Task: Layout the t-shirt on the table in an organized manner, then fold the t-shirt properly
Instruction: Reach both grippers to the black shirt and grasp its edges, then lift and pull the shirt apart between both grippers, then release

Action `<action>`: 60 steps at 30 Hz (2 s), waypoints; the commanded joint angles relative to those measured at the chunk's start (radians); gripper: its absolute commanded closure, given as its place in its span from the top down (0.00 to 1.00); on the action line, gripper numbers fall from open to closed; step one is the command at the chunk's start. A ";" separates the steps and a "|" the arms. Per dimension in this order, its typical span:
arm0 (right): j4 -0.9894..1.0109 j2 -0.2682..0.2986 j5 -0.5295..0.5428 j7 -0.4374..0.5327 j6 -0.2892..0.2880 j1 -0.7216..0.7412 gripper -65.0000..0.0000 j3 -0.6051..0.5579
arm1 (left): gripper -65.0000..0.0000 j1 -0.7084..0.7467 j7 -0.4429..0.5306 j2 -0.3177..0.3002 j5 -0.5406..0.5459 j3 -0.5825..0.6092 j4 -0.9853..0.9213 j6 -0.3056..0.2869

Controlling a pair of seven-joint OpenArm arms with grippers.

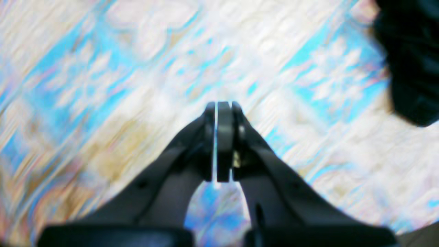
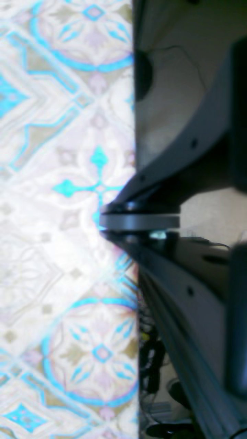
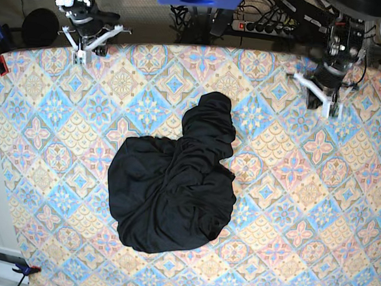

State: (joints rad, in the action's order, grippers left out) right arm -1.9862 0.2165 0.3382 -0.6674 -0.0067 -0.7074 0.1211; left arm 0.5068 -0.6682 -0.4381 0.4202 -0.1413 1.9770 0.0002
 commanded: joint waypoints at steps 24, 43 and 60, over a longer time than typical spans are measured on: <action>0.034 -0.068 0.003 -0.007 -0.006 0.322 0.00 -0.137 | 0.45 -0.574 -0.077 0.230 -0.007 0.526 -0.463 -0.001; 0.087 -0.041 0.002 -0.007 -0.140 0.463 0.02 -0.292 | 0.00 -0.325 -0.071 -0.061 0.001 0.035 -0.178 -0.001; 0.330 -0.041 0.002 -0.012 -0.141 0.779 0.18 -0.429 | 0.00 -0.253 -0.080 -0.061 0.001 -0.496 -0.347 -0.002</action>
State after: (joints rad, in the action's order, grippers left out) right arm -1.6424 0.1776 0.3305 -0.7052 -0.1474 0.0490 -0.3096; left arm 0.2638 -0.7738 -0.4755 0.4194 -0.6277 1.6135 0.0002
